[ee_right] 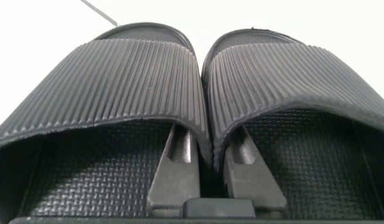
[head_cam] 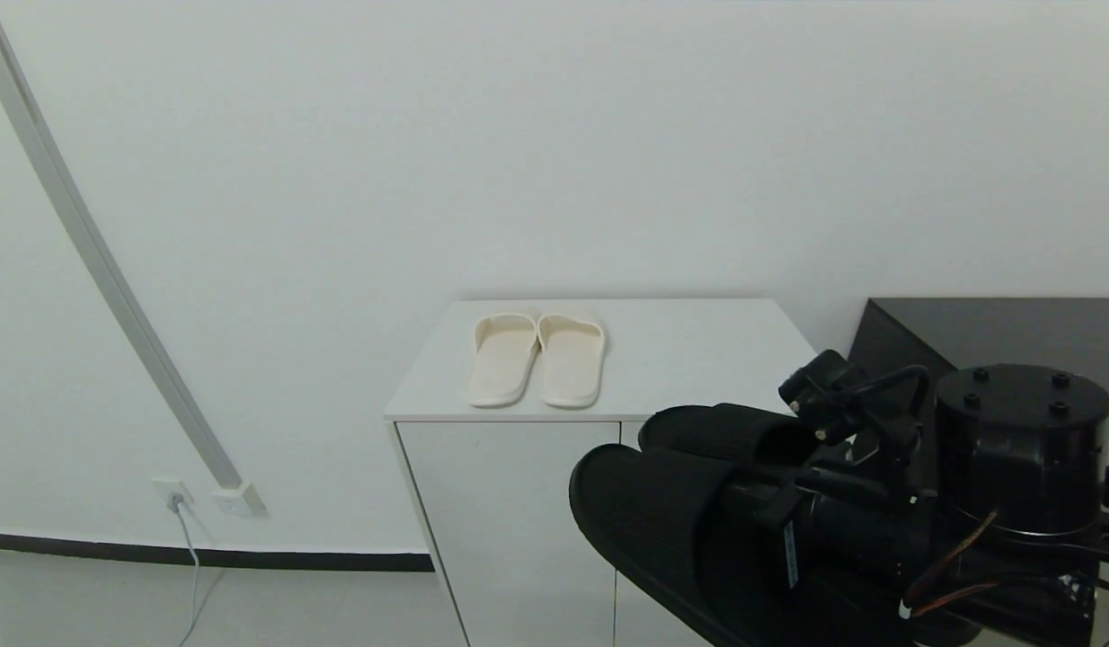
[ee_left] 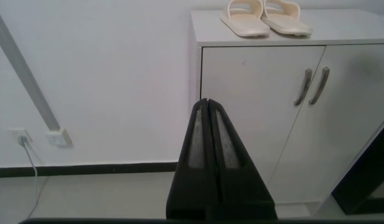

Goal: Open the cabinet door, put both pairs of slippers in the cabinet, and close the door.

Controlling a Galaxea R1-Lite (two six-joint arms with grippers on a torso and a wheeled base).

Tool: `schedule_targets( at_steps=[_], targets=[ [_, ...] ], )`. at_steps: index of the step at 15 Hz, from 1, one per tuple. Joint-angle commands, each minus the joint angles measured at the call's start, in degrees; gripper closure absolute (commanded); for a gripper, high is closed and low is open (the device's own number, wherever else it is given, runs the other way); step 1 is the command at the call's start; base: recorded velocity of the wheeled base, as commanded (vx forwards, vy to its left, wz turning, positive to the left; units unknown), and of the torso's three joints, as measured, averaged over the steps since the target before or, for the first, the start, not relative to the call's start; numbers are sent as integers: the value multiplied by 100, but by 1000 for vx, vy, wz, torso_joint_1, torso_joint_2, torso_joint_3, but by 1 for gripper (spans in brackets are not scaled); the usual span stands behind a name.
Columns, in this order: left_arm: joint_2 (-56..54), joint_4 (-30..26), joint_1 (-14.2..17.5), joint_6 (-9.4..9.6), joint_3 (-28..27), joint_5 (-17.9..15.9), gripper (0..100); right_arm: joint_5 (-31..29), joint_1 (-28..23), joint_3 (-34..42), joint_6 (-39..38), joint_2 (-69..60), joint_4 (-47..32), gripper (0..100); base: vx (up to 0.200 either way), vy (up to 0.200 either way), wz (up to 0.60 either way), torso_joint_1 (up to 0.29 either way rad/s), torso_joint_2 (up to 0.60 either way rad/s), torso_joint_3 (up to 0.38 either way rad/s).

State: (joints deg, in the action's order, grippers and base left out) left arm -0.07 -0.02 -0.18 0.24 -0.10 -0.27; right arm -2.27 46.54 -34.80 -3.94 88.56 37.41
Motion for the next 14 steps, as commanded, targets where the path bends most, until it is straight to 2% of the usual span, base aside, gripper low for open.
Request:
schedule_targets(
  at_steps=[1,9,10,14],
  targets=[
    [7,-6,1,2,1,0,100,-2,4,9,-2,12,-6,100,0,0,0,-100,198,124],
    [7,-6,1,-16,1,0,100,-11,4,35,7,20,-6,100,0,0,0,-209,509,289],
    [7,-6,1,-16,1,-8,0,-11,4,53,7,20,-6,100,0,0,0,-207,540,320],
    [7,-6,1,-33,1,0,0,-19,4,70,16,12,-6,100,0,0,0,-194,516,314]
  ],
)
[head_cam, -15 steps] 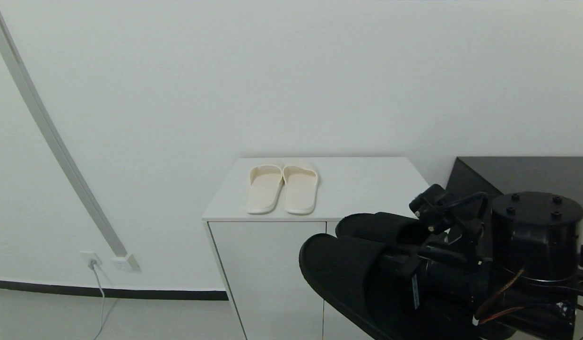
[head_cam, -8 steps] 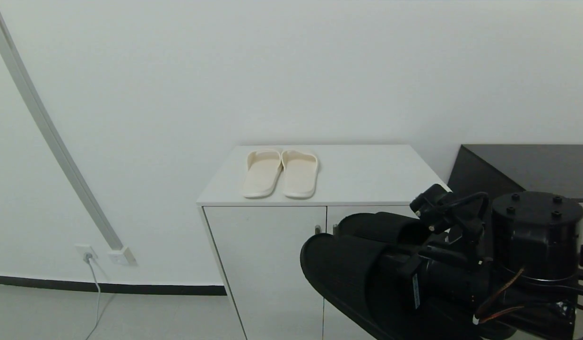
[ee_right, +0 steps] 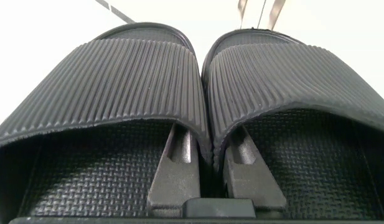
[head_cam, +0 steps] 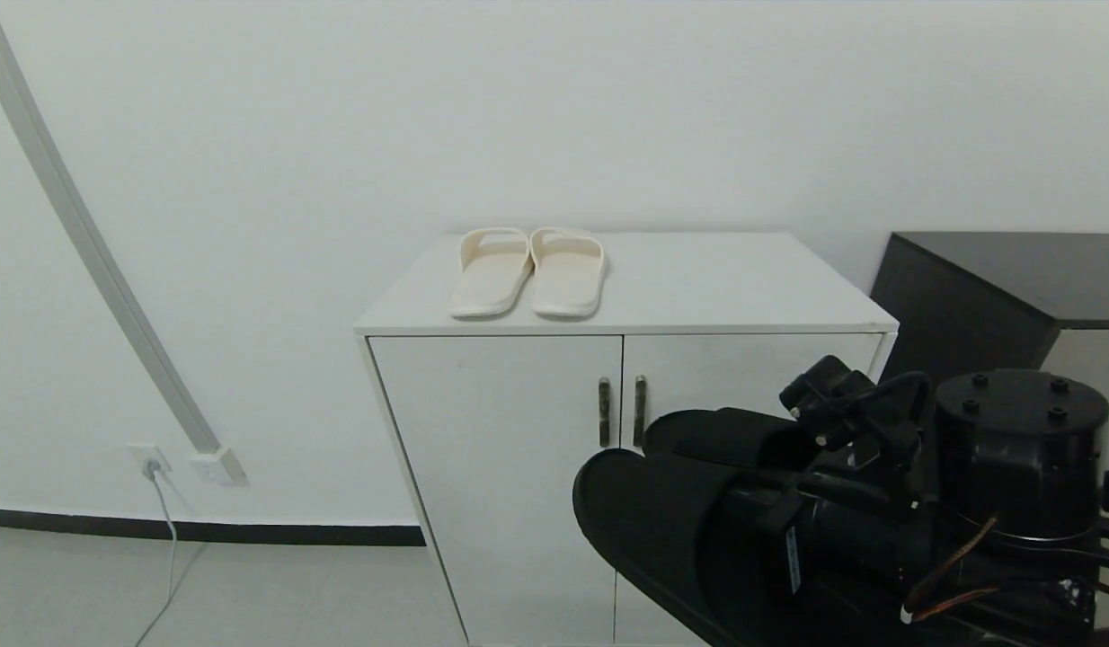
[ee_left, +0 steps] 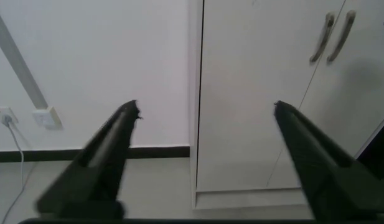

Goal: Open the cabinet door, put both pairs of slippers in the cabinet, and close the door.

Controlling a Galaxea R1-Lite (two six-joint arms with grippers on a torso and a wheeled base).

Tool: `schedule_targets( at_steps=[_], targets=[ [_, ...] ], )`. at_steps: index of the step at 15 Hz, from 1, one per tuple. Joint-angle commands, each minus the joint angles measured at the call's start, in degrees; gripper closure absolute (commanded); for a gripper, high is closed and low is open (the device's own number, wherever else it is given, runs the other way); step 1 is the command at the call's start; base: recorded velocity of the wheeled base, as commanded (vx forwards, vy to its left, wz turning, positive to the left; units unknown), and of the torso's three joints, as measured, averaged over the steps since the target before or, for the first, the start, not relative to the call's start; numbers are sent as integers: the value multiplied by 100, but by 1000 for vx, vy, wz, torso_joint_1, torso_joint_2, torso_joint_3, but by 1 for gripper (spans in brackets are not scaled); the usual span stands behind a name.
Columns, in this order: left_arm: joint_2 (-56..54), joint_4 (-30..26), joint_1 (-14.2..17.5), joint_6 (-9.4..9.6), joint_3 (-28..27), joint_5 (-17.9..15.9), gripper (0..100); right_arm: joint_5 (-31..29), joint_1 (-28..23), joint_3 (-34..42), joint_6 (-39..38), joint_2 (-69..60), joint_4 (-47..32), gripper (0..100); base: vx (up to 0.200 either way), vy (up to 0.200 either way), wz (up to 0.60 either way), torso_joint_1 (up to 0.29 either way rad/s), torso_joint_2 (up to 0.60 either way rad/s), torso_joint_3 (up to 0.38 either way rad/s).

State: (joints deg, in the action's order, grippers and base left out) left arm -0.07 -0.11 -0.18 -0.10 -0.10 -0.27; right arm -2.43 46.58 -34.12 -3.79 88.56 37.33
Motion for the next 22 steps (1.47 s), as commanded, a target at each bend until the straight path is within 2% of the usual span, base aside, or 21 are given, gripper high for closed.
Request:
schedule_targets(
  at_steps=[1,10,16,22],
  targets=[
    [7,2,1,-8,1,0,0,-12,0,2,1,12,3,100,0,0,0,-178,486,305],
    [7,2,1,1,1,9,0,-12,0,28,1,20,3,100,0,0,0,-144,477,330],
    [7,2,1,1,1,9,0,-12,9,37,1,-15,3,100,0,0,0,-62,439,367],
    [7,-15,1,19,-8,-8,0,-12,9,222,10,20,328,100,0,0,0,0,24,18]
  ],
)
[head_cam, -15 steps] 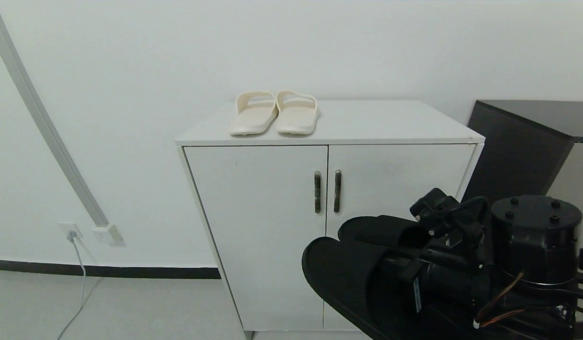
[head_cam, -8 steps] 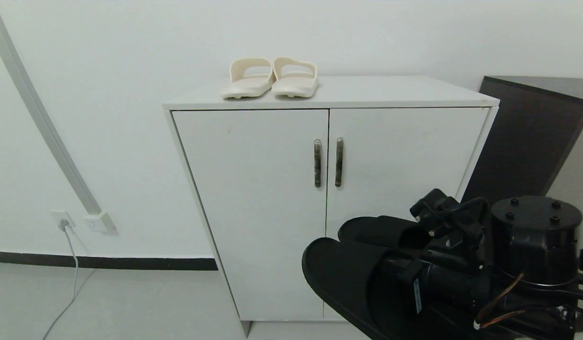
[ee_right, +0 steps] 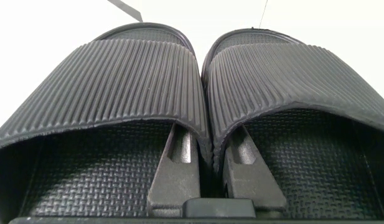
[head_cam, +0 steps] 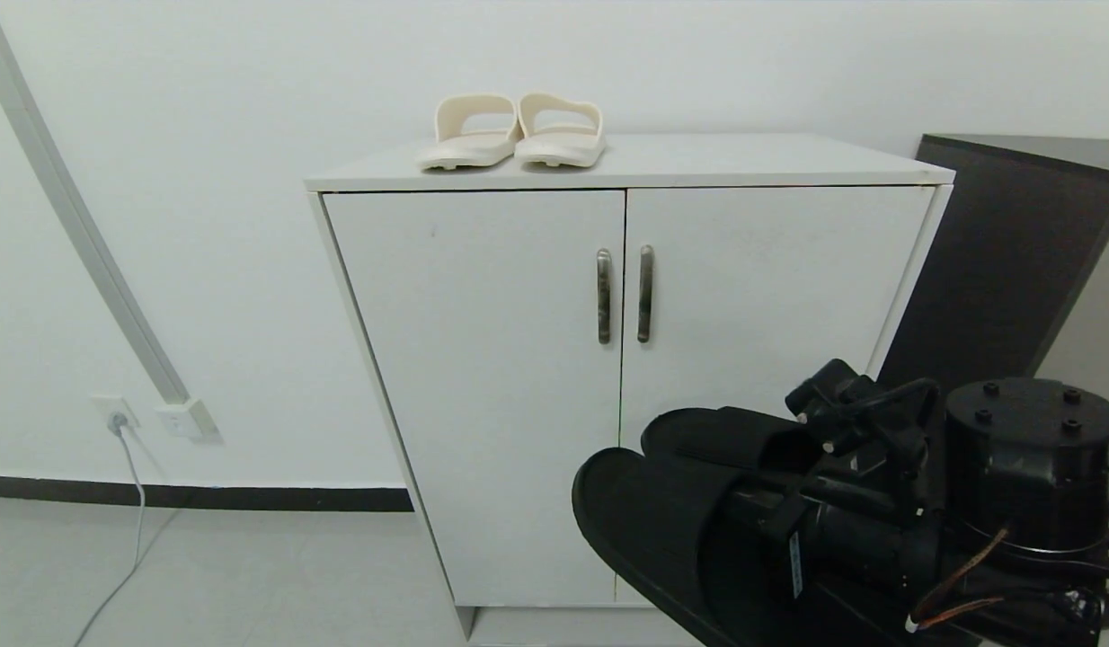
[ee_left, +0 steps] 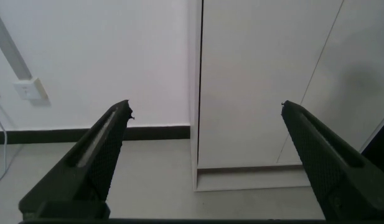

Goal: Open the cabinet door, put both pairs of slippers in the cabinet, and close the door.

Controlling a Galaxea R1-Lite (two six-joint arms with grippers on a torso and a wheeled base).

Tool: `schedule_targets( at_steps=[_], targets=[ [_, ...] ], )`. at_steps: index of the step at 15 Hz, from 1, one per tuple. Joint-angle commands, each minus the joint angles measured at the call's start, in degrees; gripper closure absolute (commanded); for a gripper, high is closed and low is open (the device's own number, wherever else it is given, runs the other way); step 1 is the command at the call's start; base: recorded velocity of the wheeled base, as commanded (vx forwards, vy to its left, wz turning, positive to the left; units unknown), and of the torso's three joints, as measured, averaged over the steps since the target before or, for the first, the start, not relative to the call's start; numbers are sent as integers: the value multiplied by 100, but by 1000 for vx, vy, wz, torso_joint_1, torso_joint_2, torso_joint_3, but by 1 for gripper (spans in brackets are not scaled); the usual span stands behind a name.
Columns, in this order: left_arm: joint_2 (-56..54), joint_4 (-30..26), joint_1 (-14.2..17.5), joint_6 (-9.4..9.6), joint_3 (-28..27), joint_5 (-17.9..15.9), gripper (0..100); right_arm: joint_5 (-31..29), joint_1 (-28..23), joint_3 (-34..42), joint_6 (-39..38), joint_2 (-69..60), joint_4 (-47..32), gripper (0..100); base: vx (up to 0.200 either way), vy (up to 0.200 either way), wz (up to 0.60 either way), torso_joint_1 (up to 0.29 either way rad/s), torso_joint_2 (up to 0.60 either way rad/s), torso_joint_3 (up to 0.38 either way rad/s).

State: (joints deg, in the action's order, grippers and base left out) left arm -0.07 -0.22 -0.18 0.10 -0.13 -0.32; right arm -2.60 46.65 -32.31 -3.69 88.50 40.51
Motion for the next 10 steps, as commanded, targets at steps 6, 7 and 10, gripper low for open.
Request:
schedule_targets(
  at_steps=[6,7,10],
  targets=[
    [25,-4,-8,34,-4,-3,0,5,2,154,9,35,71,100,0,0,0,0,0,0],
    [60,22,-8,43,-127,-39,0,5,10,172,9,18,71,100,0,0,0,0,0,0],
    [1334,4,-61,-273,-1226,-663,0,5,10,198,9,35,71,100,0,0,0,-4,46,61]
  ],
)
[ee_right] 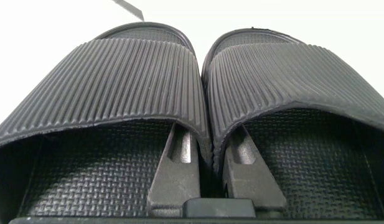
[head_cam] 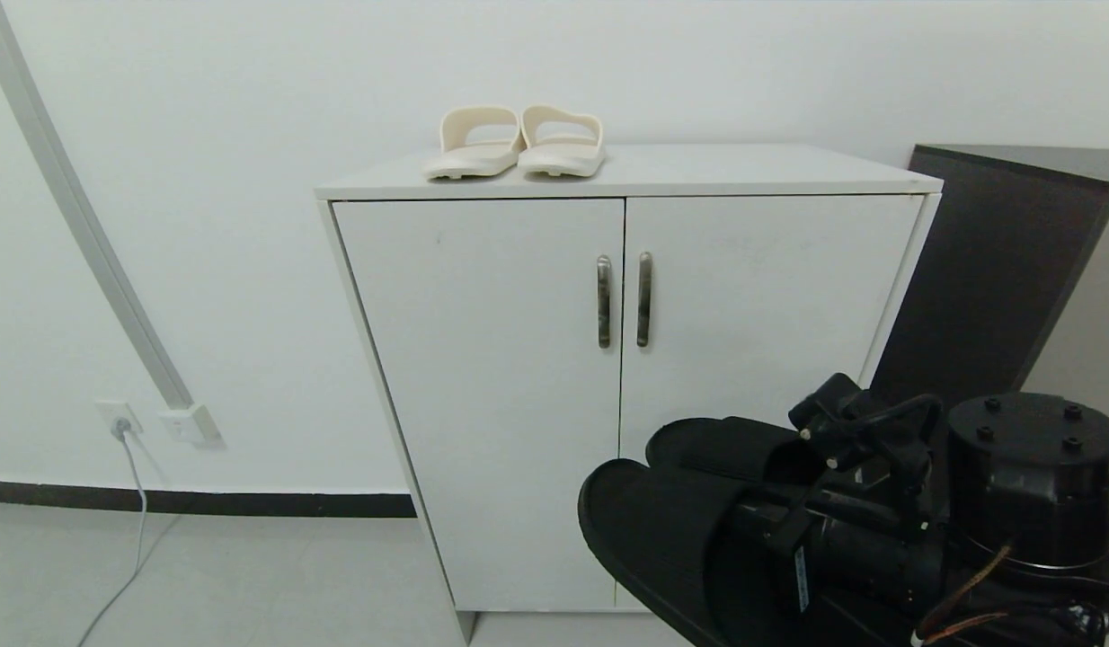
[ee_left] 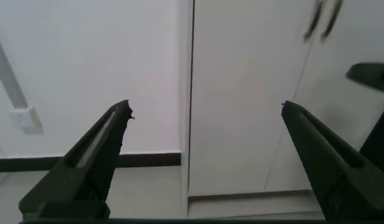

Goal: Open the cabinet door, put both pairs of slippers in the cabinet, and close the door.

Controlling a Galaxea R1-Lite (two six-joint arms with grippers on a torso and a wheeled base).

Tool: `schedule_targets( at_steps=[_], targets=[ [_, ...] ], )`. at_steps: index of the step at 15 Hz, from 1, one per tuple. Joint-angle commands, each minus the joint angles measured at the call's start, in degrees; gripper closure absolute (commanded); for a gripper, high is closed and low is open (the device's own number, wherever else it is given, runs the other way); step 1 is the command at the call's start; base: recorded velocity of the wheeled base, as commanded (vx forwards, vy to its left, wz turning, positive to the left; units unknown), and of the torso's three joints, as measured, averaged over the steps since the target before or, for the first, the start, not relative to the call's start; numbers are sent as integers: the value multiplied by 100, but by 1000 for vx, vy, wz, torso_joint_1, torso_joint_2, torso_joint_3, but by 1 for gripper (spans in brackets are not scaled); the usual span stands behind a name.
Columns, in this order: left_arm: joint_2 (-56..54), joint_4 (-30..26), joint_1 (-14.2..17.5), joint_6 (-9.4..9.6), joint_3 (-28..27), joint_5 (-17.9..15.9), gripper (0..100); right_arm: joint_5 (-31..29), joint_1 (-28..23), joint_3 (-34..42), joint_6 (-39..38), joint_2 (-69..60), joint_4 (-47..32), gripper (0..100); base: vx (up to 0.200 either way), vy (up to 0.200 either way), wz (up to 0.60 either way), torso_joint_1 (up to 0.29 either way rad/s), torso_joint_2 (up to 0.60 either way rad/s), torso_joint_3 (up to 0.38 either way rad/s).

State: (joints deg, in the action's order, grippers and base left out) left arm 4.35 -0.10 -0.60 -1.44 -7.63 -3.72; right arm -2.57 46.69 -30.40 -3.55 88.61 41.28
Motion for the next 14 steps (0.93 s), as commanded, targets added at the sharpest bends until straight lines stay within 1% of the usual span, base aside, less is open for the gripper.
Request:
schedule_targets(
  at_steps=[1,2,3,4,5,7,8,9,11,12,13,14],
  targets=[
    [1454,36,-19,-120,-599,-595,0,11,-2,26,47,24,-6,100,0,0,0,-12,246,115],
    [1850,98,-19,-164,-678,-771,0,2,-2,34,91,24,-6,100,0,0,0,7,139,66],
    [2412,396,-19,-234,-731,-1122,0,-15,-2,34,117,33,-6,100,0,0,0,-2,85,41],
    [2808,783,-19,-252,-740,-1448,0,-24,-2,34,117,42,-6,100,0,0,0,2,56,17],
    [3168,1144,-28,-243,-784,-1694,0,-24,-2,43,117,60,-6,100,0,0,0,0,0,0],
    [3819,1645,-107,-234,-960,-2142,0,11,-2,70,109,60,3,100,0,0,0,0,0,0],
    [4074,1776,-265,-234,-1065,-2247,0,11,-2,70,109,51,3,100,0,0,0,0,0,0],
    [4293,1873,-529,-234,-1188,-2247,0,11,-2,78,109,42,3,100,0,0,0,0,0,0],
    [4575,1891,-1180,-234,-1504,-2212,0,20,-2,87,109,33,3,100,0,0,0,0,0,0],
    [4671,1891,-1390,-234,-1619,-2177,0,29,-2,87,109,33,12,100,0,0,0,0,0,0],
    [4873,1891,-1698,-243,-1821,-2072,0,29,-2,78,100,42,12,100,0,0,0,0,0,0],
    [5128,1891,-1927,-243,-1979,-1975,0,37,-2,78,100,60,12,100,0,0,0,0,0,0]
  ],
)
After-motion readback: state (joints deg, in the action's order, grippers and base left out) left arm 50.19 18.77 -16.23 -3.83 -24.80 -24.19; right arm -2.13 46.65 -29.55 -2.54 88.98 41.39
